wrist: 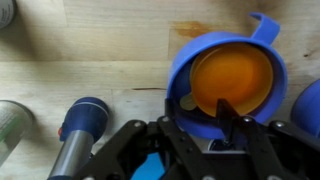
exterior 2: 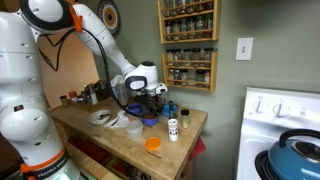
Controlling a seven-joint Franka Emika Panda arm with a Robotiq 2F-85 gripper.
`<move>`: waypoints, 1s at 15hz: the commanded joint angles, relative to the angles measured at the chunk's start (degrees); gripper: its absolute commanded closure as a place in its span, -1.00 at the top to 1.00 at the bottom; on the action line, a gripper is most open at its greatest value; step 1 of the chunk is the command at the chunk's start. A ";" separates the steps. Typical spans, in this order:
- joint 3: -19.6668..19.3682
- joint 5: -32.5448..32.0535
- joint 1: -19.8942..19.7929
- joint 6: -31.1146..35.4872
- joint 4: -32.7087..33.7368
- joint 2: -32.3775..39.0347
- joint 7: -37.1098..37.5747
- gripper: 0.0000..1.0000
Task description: Remove the orange bowl from the blue bowl
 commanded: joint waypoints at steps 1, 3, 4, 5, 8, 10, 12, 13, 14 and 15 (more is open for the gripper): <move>1.61 -0.02 -1.11 -0.99 -2.32 -2.24 -0.74 -0.09; 1.85 -0.09 -1.04 -1.17 -2.97 -2.76 -0.86 -0.09; 1.78 -0.55 -0.97 -1.34 -3.31 -3.01 -0.68 -0.09; 1.69 -0.85 -0.95 -1.19 -3.62 -3.23 -0.64 -0.09; 1.72 -0.72 -0.74 -0.40 -4.22 -3.38 -1.06 -0.12; 1.83 -0.83 -0.43 0.02 -4.57 -3.20 -1.04 -0.10; 2.31 -0.44 -0.16 1.19 -4.80 -2.64 -1.41 -0.12; 2.53 -0.20 -0.07 1.91 -4.83 -2.44 -1.38 -0.13; 2.75 0.15 -0.10 2.46 -4.76 -2.33 -1.45 -0.13; 2.89 0.22 -0.13 3.30 -4.75 -2.21 -1.36 -0.14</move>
